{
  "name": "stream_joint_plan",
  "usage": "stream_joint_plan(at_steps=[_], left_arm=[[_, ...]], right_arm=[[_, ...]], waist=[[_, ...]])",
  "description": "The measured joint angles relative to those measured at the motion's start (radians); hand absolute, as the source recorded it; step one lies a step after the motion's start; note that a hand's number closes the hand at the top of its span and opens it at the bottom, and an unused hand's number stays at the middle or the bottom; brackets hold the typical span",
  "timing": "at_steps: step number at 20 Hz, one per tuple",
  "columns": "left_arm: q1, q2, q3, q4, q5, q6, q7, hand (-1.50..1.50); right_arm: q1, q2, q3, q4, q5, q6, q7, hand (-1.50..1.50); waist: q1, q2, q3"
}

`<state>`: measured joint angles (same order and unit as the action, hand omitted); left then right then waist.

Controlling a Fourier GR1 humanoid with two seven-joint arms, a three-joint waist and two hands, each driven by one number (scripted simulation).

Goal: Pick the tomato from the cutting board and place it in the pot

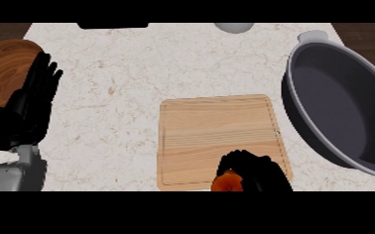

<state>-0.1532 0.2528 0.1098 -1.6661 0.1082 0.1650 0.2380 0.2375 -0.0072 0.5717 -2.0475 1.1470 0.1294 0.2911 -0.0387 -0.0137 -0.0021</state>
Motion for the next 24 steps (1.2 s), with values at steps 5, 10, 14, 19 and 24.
stream_joint_plan(at_steps=[5, 10, 14, 19, 24], left_arm=[[-0.006, 0.000, 0.003, 0.003, 0.008, -0.010, -0.002, 0.00], [-0.033, -0.008, -0.002, 0.014, 0.002, -0.009, 0.006, 0.00], [-0.055, -0.004, 0.005, 0.037, 0.006, -0.023, 0.003, 0.00], [-0.046, 0.002, 0.017, 0.024, 0.013, -0.035, 0.002, 0.00], [-0.048, -0.010, 0.009, 0.039, 0.002, -0.035, -0.014, 0.00]], right_arm=[[0.015, 0.005, 0.017, -0.240, 0.073, -0.076, 0.142, 1.50], [-0.021, 0.007, -0.032, -0.336, 0.120, -0.072, 0.241, 1.50], [-0.090, 0.007, -0.162, -0.341, 0.115, -0.041, 0.262, 1.50], [-0.139, -0.005, -0.347, -0.311, 0.035, -0.038, 0.226, 1.50], [-0.224, -0.018, -0.567, -0.238, -0.188, -0.025, 0.179, 1.50]], waist=[[0.010, 0.004, 0.001], [0.023, 0.009, 0.001], [0.031, 0.013, 0.002], [0.037, 0.014, 0.003], [0.038, 0.016, 0.003]])
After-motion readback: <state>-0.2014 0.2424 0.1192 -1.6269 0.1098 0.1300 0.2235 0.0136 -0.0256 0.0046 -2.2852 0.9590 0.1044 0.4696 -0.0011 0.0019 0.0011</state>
